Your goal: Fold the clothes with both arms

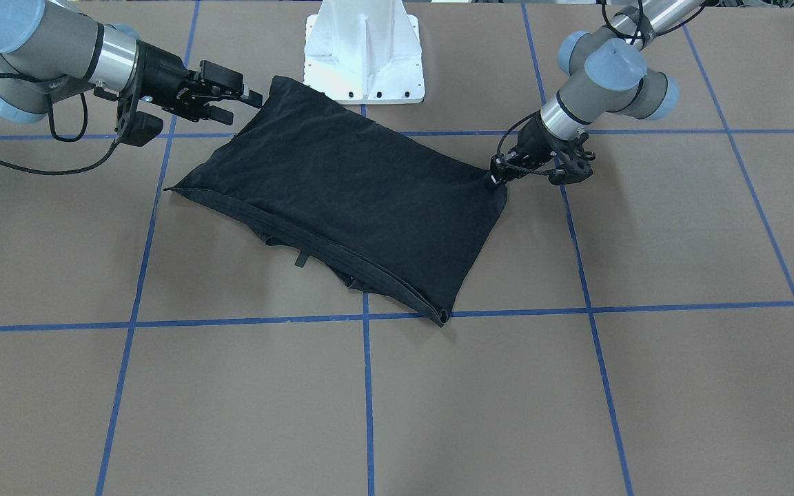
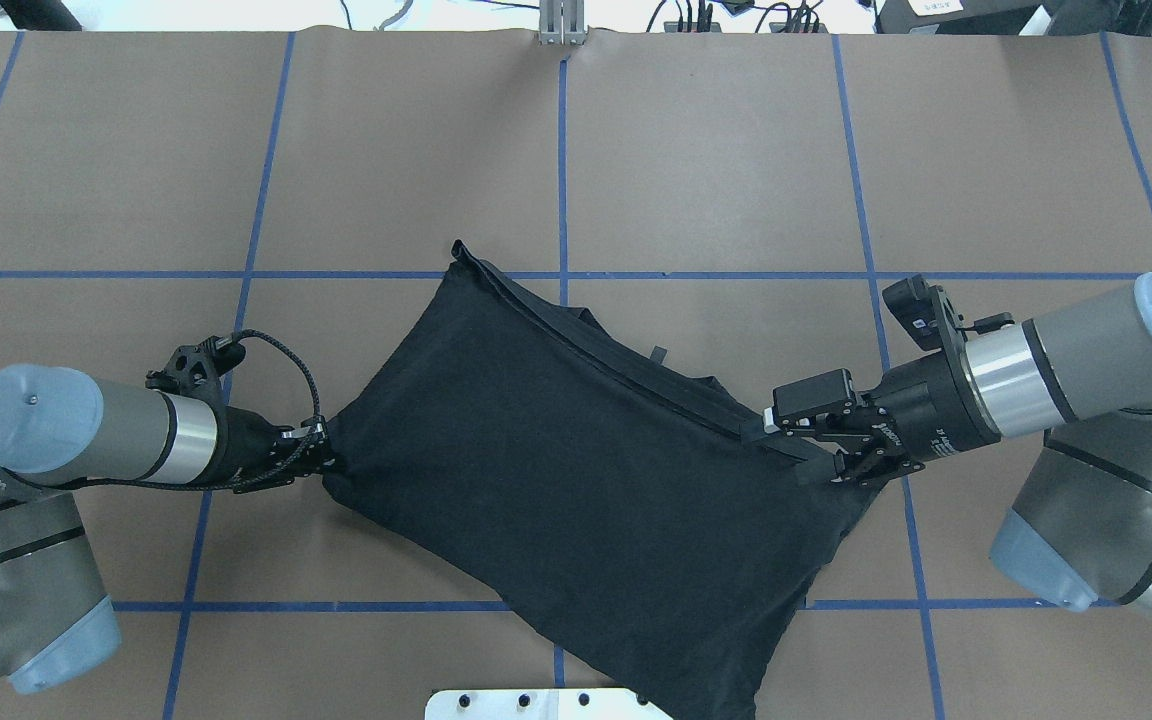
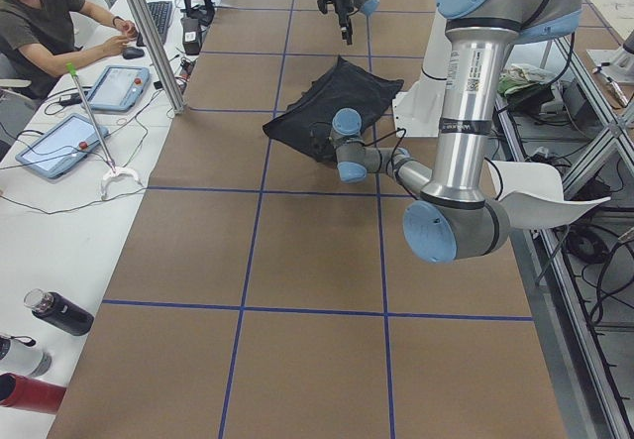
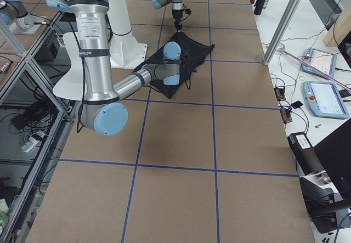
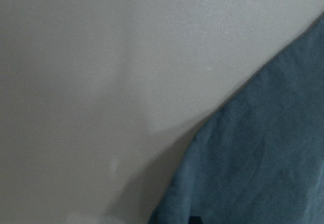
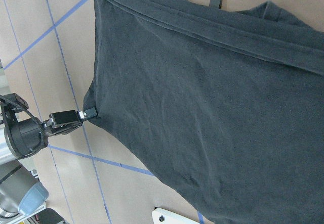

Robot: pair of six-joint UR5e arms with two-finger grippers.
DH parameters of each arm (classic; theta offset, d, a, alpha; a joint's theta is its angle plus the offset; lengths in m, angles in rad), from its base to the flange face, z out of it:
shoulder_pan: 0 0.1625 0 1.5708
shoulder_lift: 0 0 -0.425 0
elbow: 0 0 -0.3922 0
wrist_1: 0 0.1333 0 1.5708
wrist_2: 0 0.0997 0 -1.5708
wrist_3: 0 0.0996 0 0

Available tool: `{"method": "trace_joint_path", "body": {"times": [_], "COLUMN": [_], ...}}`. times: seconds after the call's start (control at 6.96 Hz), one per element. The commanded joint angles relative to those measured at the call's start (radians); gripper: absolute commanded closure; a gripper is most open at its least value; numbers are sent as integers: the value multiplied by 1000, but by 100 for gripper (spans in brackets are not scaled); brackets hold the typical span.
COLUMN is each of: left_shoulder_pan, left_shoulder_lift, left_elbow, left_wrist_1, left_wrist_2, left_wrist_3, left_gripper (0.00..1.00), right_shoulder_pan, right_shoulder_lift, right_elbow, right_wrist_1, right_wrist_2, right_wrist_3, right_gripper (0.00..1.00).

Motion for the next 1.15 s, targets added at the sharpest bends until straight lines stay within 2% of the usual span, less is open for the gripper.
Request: {"method": "trace_joint_path", "body": {"times": [0.0,0.29,0.43,0.57,0.86,1.01], "left_shoulder_pan": [-40,-120,-170,-218,-257,-287], "left_shoulder_lift": [-11,-55,-117,-211,-409,-481], "left_elbow": [-55,-28,24,125,347,413], "left_wrist_1": [158,193,194,194,193,181], "left_wrist_2": [-9,-5,-3,0,99,101], "left_wrist_3": [5,15,15,17,72,75], "left_gripper": [100,100,100,100,100,100], "right_shoulder_pan": [11,21,29,31,44,51], "right_shoulder_lift": [-1,-1,-1,-1,-2,-2], "right_elbow": [-1,-1,-3,-3,-3,-4], "right_wrist_1": [-2,-3,-3,-3,-3,-3], "right_wrist_2": [6,3,2,-1,-4,-4], "right_wrist_3": [0,3,3,5,2,0], "right_gripper": [0,0,0,0,0,0]}}
